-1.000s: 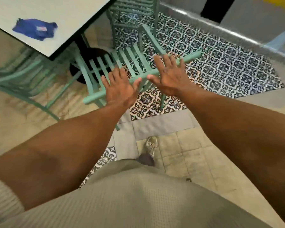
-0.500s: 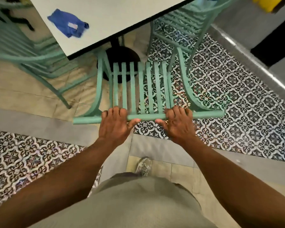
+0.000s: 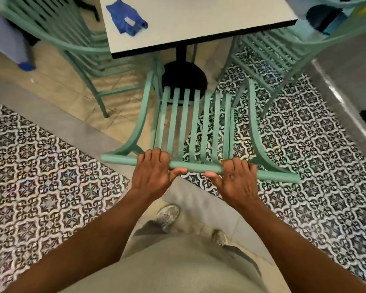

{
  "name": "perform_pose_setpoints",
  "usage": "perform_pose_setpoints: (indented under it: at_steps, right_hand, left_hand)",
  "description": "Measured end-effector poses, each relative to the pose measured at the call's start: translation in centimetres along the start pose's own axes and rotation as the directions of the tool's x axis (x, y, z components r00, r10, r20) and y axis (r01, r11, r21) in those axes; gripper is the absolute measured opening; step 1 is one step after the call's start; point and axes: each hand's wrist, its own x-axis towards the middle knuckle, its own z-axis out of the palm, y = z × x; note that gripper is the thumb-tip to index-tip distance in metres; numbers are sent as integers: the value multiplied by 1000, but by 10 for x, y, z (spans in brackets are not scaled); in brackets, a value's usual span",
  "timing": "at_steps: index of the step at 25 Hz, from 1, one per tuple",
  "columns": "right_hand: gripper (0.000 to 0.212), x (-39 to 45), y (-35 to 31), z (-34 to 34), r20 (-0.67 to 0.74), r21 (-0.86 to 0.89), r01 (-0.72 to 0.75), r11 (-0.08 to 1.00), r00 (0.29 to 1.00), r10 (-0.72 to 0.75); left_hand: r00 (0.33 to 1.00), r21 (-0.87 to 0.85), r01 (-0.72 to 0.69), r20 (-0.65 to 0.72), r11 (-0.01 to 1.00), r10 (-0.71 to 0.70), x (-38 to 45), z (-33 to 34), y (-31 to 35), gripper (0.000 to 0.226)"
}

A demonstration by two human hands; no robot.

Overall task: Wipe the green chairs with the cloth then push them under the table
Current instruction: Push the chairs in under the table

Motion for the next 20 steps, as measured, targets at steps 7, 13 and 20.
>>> perform_pose_setpoints:
  at_steps: [7,13,20]
  right_hand:
    - [67,-60,80,-18,0,41,215,976,977,-215]
    - [55,-94,113,-15,-69,60,289,955,956,-285]
    - [66,-42,127,-13,-65,45,325,945,945,-322]
  left_hand:
    - [987,-2,152,-44,988,-152,-77,3,111,61]
    - [970,24,240,-27,970,-240,-114,6,159,67]
    - [965,44,258,-58,965,-255,-66,11,158,69]
